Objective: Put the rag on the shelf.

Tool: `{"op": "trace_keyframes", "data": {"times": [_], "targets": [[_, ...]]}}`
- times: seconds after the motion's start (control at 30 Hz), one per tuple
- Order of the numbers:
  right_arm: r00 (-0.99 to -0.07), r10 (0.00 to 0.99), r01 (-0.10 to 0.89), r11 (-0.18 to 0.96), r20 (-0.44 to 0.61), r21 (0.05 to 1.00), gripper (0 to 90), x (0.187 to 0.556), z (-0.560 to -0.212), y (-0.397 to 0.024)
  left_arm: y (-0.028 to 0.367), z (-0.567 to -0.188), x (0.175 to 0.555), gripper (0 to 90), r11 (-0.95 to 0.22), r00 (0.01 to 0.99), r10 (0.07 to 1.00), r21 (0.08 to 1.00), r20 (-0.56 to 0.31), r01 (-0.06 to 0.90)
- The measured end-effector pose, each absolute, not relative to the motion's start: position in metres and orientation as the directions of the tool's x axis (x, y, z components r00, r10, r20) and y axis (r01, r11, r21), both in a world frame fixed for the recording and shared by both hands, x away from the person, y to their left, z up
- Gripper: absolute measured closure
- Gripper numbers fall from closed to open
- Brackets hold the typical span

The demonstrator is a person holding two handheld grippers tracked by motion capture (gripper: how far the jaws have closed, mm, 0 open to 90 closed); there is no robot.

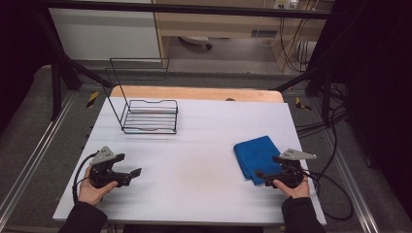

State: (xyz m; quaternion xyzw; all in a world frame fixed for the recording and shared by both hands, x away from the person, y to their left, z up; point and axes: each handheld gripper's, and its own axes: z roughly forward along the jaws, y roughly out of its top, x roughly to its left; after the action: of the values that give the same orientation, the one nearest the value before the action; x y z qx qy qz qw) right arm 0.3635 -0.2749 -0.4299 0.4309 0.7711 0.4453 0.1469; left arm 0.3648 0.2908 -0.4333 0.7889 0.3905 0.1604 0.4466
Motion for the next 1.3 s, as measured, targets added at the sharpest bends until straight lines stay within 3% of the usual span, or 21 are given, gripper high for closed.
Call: {"op": "trace_keyframes", "data": {"times": [0.43, 0.67, 0.7, 0.8, 0.9, 1.3], "targets": [[-0.575, 0.808, 0.553, 0.269, 0.127, 0.789, 7.8, 0.364, -0.428, -0.262, 0.292, -0.433, 0.364, 7.8, -0.285, 0.634, 0.766, 0.832, -0.1, 0.476], [-0.591, 0.803, 0.553, 0.339, 0.072, 0.761, 20.2, 0.363, -0.43, -0.239, 0.292, -0.432, 0.363, 7.6, -0.284, 0.633, 0.768, 0.834, -0.098, 0.474], [-0.599, 0.798, 0.555, 0.359, 0.061, 0.75, 27.9, 0.364, -0.431, -0.233, 0.292, -0.432, 0.363, 7.6, -0.284, 0.63, 0.77, 0.833, -0.098, 0.475], [-0.606, 0.793, 0.565, 0.381, 0.054, 0.732, 33.6, 0.364, -0.433, -0.228, 0.292, -0.432, 0.363, 7.7, -0.285, 0.63, 0.771, 0.831, -0.096, 0.477], [-0.612, 0.788, 0.582, 0.394, 0.065, 0.712, 46.3, 0.366, -0.438, -0.223, 0.292, -0.433, 0.363, 7.9, -0.288, 0.629, 0.772, 0.83, -0.095, 0.478], [-0.634, 0.773, 0.573, 0.498, -0.033, 0.651, 53.0, 0.365, -0.443, -0.222, 0.292, -0.432, 0.363, 8.3, -0.289, 0.625, 0.775, 0.828, -0.093, 0.48]]}}
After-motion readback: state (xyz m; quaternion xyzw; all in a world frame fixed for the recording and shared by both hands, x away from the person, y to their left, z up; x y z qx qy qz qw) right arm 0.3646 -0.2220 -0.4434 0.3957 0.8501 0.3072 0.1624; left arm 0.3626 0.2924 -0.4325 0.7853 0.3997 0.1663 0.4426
